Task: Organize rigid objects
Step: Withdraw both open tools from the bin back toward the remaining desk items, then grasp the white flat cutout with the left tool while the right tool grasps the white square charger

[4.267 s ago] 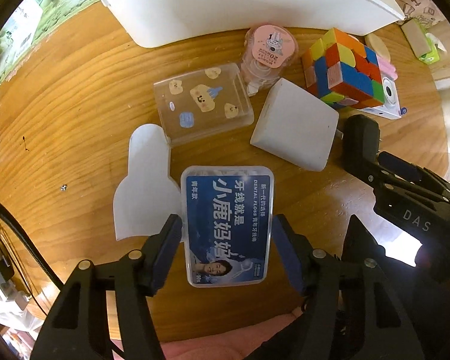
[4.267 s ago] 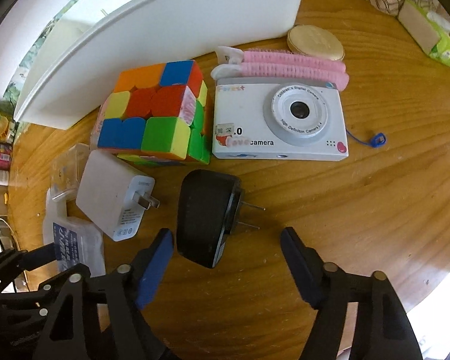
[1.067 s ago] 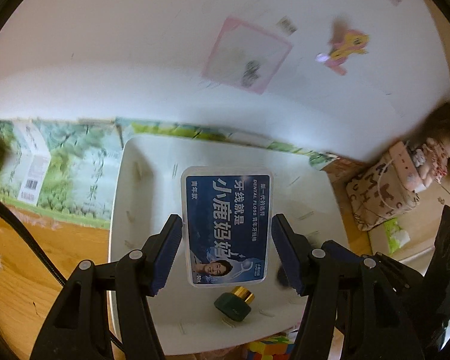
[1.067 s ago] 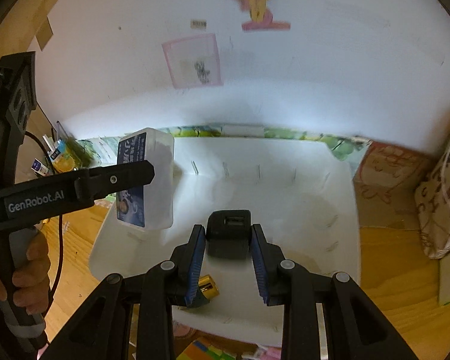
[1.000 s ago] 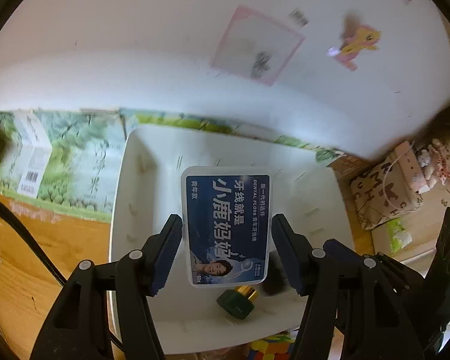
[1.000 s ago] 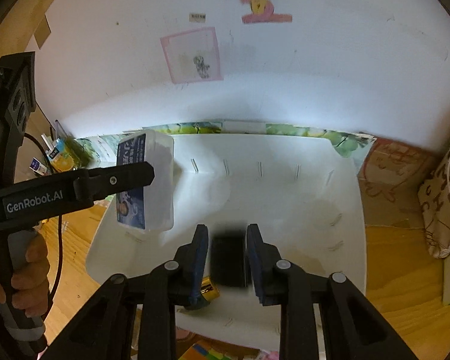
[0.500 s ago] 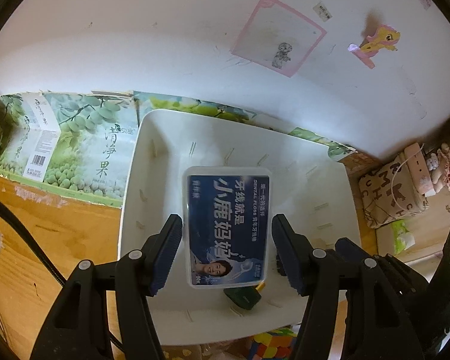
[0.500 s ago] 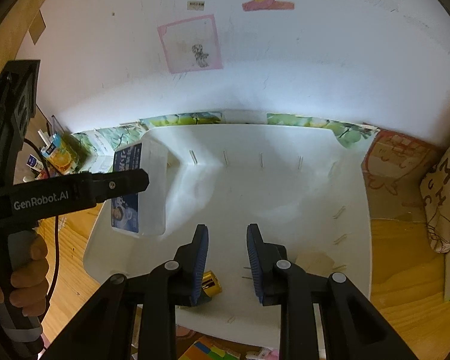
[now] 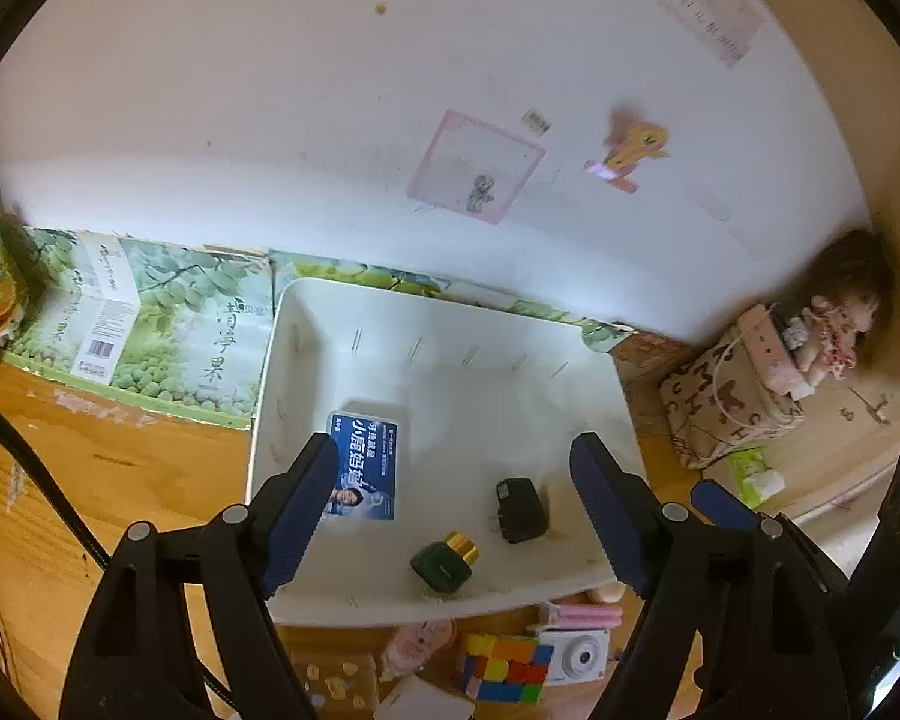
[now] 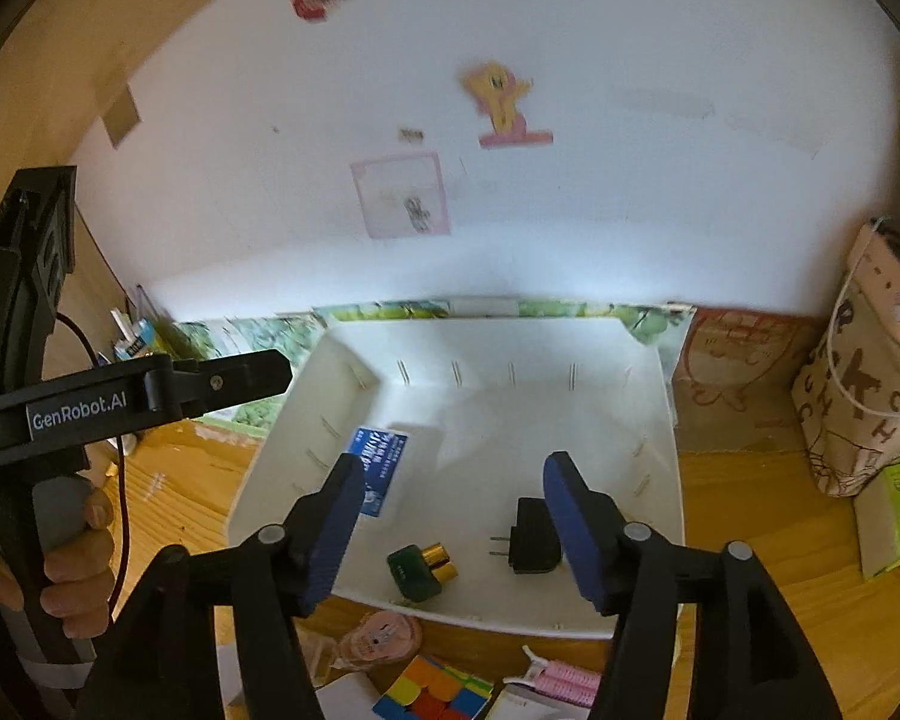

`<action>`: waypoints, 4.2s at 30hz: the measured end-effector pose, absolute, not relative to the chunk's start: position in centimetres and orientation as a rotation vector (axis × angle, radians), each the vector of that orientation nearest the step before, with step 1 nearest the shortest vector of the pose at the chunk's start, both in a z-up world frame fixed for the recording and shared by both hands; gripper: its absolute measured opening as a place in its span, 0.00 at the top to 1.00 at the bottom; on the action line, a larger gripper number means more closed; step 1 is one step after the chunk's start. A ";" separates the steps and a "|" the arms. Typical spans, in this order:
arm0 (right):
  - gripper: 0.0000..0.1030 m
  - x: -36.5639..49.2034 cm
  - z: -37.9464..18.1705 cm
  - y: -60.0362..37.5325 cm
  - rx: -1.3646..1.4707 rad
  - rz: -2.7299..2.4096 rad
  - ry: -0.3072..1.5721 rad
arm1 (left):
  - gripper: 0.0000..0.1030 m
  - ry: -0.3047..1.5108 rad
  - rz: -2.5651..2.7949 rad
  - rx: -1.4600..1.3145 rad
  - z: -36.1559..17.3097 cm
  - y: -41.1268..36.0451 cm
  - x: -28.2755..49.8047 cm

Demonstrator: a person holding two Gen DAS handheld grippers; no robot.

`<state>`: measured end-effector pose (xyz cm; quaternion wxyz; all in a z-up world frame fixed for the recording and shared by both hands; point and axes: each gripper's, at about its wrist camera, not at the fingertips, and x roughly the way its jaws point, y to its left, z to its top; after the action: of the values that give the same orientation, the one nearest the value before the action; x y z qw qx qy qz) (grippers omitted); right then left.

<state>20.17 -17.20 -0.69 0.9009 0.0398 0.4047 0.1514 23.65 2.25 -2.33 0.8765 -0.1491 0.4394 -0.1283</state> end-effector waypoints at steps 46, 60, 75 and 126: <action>0.21 -0.7 2.1 -13.2 0.028 0.368 0.294 | 0.15 0.798 -0.111 -0.260 -3.1 12.8 5.1; 0.21 2.0 -2.0 -12.2 0.013 0.458 0.500 | 0.15 1.112 -0.135 -0.259 -9.5 11.3 9.0; 0.21 5.9 -7.5 -10.4 -0.003 0.511 0.845 | 0.15 1.527 -0.126 -0.205 -17.8 9.2 12.1; 0.20 10.5 -17.5 -4.4 -0.281 0.451 1.258 | 0.41 1.617 -0.063 -0.093 -21.2 6.6 15.6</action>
<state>10.54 -4.40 -17.53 0.7759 -0.1297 0.5812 0.2083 15.60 6.62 -21.19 0.6890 -0.0415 0.7230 -0.0281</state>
